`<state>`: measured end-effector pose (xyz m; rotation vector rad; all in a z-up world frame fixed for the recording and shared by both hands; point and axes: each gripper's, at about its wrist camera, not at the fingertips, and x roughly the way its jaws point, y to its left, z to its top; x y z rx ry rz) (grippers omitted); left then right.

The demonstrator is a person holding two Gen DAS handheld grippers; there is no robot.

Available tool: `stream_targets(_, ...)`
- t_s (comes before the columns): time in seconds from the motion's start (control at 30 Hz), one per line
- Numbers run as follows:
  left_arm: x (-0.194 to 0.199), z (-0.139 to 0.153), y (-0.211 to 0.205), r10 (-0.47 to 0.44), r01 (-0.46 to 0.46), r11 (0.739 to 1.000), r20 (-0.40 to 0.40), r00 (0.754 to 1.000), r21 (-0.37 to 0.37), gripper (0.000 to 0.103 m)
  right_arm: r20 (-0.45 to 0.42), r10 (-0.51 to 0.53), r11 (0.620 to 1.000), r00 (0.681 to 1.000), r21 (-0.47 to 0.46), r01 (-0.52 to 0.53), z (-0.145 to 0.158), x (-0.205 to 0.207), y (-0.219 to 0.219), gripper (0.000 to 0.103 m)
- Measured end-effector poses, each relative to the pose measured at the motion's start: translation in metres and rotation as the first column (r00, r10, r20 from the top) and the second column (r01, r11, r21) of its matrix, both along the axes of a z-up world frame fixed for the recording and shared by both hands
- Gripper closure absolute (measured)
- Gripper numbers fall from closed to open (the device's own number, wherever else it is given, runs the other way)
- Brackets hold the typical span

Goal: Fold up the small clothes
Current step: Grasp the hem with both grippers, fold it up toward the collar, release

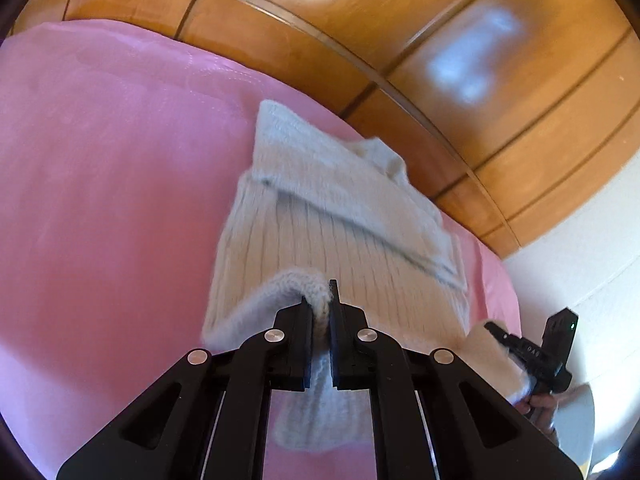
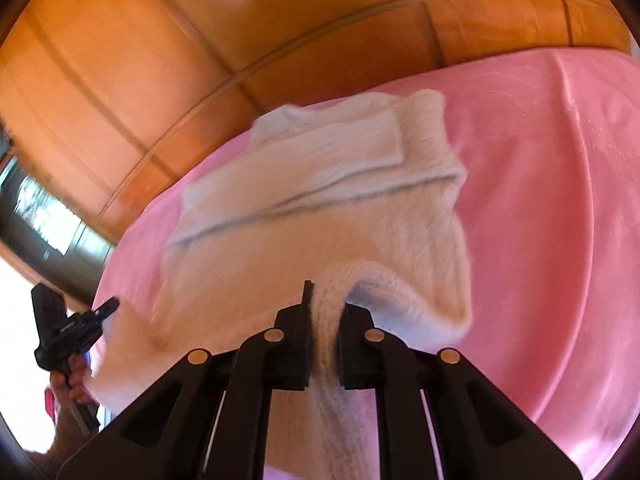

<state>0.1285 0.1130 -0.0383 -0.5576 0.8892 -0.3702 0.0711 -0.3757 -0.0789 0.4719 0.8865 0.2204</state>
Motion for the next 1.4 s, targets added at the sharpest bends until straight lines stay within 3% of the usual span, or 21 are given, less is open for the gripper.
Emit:
stream_targets(0.13, 0.047, -0.003, -0.003, 0.045, -0.042, 0.998, -0.039, 0.998, 0.055, 0.098, -0.048, -0.070, 0.997, 0.996, 0.033, 0.071, -0.008, 0.034, -0.021, 0.095)
stream_targets(0.2, 0.068, -0.005, -0.001, 0.083, -0.078, 0.994, -0.060, 0.995, 0.078, 0.098, -0.049, -0.089, 0.994, 0.995, 0.067, 0.092, -0.009, 0.046, -0.031, 0.088)
stream_targets(0.23, 0.077, -0.007, 0.004, 0.092, -0.087, 0.994, -0.074, 0.993, 0.063, 0.096, -0.044, -0.096, 0.991, 0.994, 0.093, 0.100, -0.009, 0.049, -0.036, 0.057)
stream_targets(0.27, 0.081, -0.009, 0.007, 0.103, -0.099, 0.994, -0.086, 0.991, 0.043, 0.089, -0.029, -0.121, 0.983, 0.992, 0.138, 0.124, -0.007, 0.049, -0.046, 0.022)
stream_targets(0.37, 0.074, -0.010, 0.026, 0.190, -0.186, 0.980, -0.068, 0.979, 0.070, 0.052, 0.022, -0.167, 0.967, 0.986, 0.200, 0.160, 0.001, 0.033, -0.063, 0.017)
stream_targets(0.4, 0.069, -0.010, 0.032, 0.202, -0.198, 0.978, -0.054, 0.978, 0.073, 0.045, 0.026, -0.171, 0.965, 0.985, 0.205, 0.162, 0.001, 0.029, -0.068, 0.017)
stream_targets(0.47, 0.056, -0.016, 0.043, 0.177, -0.176, 0.984, -0.044, 0.983, 0.028, 0.045, 0.024, -0.165, 0.971, 0.986, 0.178, 0.158, -0.003, 0.014, -0.074, 0.016)
stream_targets(0.57, 0.034, -0.029, 0.043, 0.101, -0.099, 0.994, -0.046, 0.994, 0.037, 0.045, 0.002, -0.128, 0.986, 0.992, 0.112, 0.127, -0.016, -0.005, -0.066, 0.016)
stream_targets(0.7, 0.010, -0.052, 0.029, 0.029, -0.020, 0.992, -0.072, 0.997, 0.121, 0.040, -0.018, -0.051, 0.998, 0.999, -0.048, 0.050, -0.033, -0.019, -0.039, 0.019)
stream_targets(0.77, 0.006, -0.059, 0.021, 0.025, -0.015, 0.991, -0.072, 0.997, 0.137, 0.040, -0.031, -0.025, 0.993, 0.999, -0.120, 0.022, -0.041, -0.012, -0.024, 0.030)
stream_targets(0.8, 0.005, -0.058, 0.017, 0.019, -0.009, 0.988, -0.059, 0.998, 0.155, 0.049, -0.029, -0.022, 0.989, 0.999, -0.144, 0.018, -0.044, -0.009, -0.017, 0.034)
stream_targets(0.83, 0.005, -0.058, 0.012, -0.003, 0.013, 0.987, -0.058, 0.998, 0.162, 0.065, -0.028, -0.026, 0.987, 0.999, -0.160, 0.021, -0.045, -0.009, -0.012, 0.045)
stream_targets(0.9, 0.008, -0.059, 0.005, -0.009, 0.024, 0.983, -0.083, 0.996, 0.180, 0.085, -0.032, -0.037, 0.989, 0.999, -0.146, 0.032, -0.042, -0.006, -0.008, 0.071)
stream_targets(0.93, 0.005, -0.056, 0.003, -0.012, 0.025, 0.981, -0.067, 0.998, 0.192, 0.087, -0.033, -0.043, 0.990, 0.999, -0.138, 0.038, -0.039, -0.005, -0.007, 0.082)
stream_targets(0.97, 0.002, -0.053, 0.003, -0.014, 0.026, 0.979, -0.060, 0.998, 0.203, 0.090, -0.025, -0.046, 0.987, 0.999, -0.155, 0.042, -0.034, -0.008, -0.003, 0.085)
stream_targets(1.03, -0.007, -0.048, 0.006, -0.021, 0.030, 0.979, -0.048, 0.999, 0.202, 0.091, -0.001, -0.033, 0.985, 0.999, -0.167, 0.033, -0.026, -0.016, 0.001, 0.087)
stream_targets(1.4, -0.075, -0.028, 0.021, -0.050, 0.054, 0.986, -0.027, 0.998, 0.155, 0.095, 0.057, -0.039, 0.999, 0.998, -0.005, 0.039, -0.001, -0.113, -0.011, 0.092)
